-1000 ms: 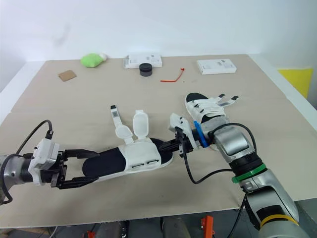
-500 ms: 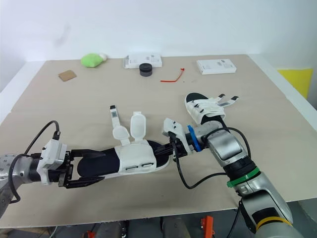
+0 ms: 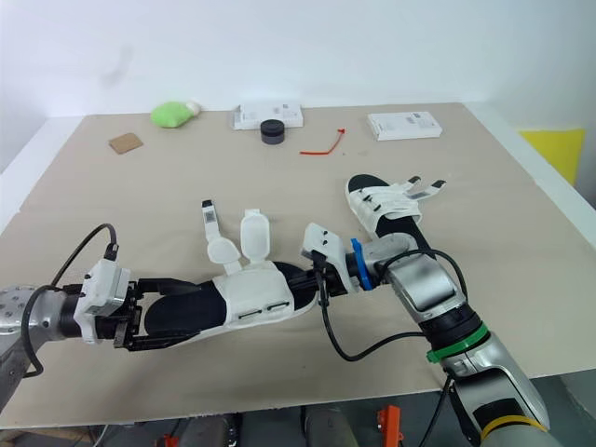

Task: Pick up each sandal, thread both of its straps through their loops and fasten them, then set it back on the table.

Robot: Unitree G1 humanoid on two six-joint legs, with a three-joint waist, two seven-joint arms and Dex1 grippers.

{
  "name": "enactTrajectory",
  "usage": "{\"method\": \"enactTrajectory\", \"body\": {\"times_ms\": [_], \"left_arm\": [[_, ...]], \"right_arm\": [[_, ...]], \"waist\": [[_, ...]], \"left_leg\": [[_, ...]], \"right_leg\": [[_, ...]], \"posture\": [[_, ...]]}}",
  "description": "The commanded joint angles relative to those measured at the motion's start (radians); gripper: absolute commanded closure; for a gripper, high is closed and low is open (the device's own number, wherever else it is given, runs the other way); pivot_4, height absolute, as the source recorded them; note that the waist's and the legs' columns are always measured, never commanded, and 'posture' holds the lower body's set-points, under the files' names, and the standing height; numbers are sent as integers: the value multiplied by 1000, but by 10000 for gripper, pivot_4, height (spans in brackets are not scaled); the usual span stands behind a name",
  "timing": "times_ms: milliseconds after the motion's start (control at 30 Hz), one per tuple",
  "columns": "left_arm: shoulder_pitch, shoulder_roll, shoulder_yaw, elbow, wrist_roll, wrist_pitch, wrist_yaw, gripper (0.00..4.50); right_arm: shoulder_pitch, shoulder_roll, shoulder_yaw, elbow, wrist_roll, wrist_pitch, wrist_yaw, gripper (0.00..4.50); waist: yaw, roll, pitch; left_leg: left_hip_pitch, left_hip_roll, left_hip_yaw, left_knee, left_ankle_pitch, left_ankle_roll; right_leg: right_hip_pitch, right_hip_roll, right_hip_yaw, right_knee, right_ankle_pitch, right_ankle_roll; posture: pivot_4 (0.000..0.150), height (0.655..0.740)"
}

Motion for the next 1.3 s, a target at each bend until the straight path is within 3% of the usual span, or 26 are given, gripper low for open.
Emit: {"method": "enactTrajectory", "body": {"times_ms": [33, 533, 800, 933, 1067, 1300], "left_arm": [[-1, 1, 5, -17, -2, -10, 3, 9403], [-15, -7, -3, -17, -2, -9, 11, 9403], [-125, -48, 13, -10, -112, 132, 96, 9403], [-153, -51, -14, 28, -82, 147, 105, 9403], [-190, -59, -65, 80, -35, 178, 136, 9403], [-504, -261, -47, 333, -199, 572, 391, 9403]], "right_arm": [[-6, -29, 6, -24, 1, 10, 33, 44792], [16, -20, 46, 11, -69, -21, -6, 44792], [47, -10, 130, 53, -172, -91, -39, 44792], [56, -5, 129, 46, -164, -81, -30, 44792], [59, 0, 118, 37, -143, -68, -16, 44792], [50, 3, 119, 44, -157, -71, -11, 44792]], "waist": [[1, 0, 0], [4, 0, 0], [2, -7, -6], [2, -8, -7], [4, -9, -10], [3, -15, -14]], "left_leg": [[0, 0, 0, 0, 0, 0], [1, 1, 0, 0, 0, 0], [10, 10, 1, 1, 0, 0], [20, 13, 3, 0, -1, -1], [20, 13, 4, 0, -1, -3], [20, 14, 3, 0, -4, -6]], "right_leg": [[0, 0, 0, 0, 0, 0], [0, 1, 0, 0, 0, 0], [5, 9, 0, 0, 3, -3], [8, 10, 0, 0, 2, -4], [8, 10, 0, 0, 2, -4], [13, 13, 0, 0, 1, -5]], "posture": [[1500, 7400], [1500, 7400], [1500, 7400], [1500, 7400], [1500, 7400], [1500, 7400]]}}
